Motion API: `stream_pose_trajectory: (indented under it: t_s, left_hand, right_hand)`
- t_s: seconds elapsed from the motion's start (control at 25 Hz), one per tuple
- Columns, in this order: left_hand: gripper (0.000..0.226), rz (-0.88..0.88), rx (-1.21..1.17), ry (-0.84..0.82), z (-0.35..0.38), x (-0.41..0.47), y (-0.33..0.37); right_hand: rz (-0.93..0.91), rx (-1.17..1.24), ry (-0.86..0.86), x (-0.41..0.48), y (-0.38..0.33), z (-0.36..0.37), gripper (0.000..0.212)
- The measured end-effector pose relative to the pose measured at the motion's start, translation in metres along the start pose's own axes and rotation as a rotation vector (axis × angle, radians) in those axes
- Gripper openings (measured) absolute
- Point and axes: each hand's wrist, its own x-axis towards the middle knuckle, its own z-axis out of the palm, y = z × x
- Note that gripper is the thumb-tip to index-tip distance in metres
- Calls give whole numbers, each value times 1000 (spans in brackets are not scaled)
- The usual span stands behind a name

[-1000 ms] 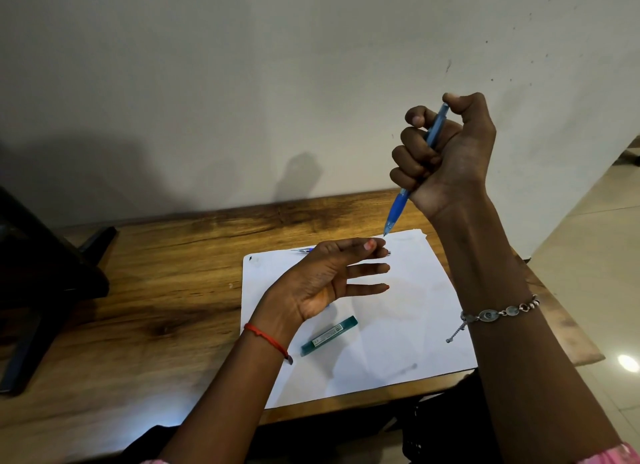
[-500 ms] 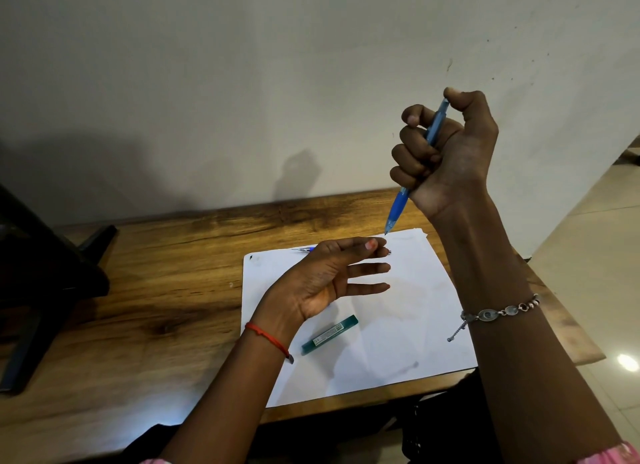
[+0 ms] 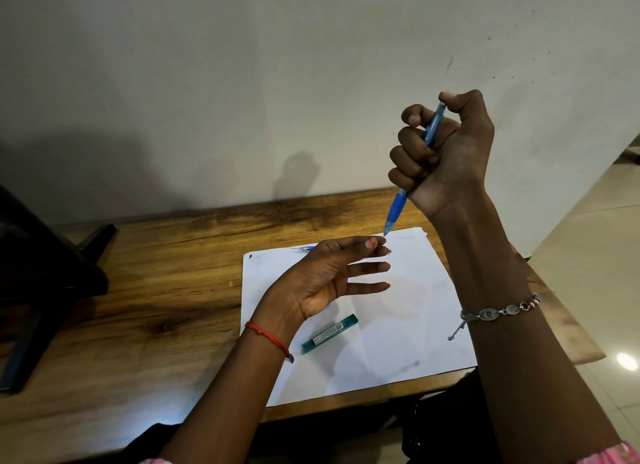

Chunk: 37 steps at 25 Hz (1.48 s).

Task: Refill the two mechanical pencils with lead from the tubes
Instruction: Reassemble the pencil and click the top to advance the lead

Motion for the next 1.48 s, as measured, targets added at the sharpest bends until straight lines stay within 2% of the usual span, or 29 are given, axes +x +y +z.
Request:
stream_pose_trajectory:
  t_s: [1.48]
  left_hand:
    - [17,-2,1,-3,-2,1,-2]
  right_hand:
    - [-18,-9,-21,-2,0,1,45]
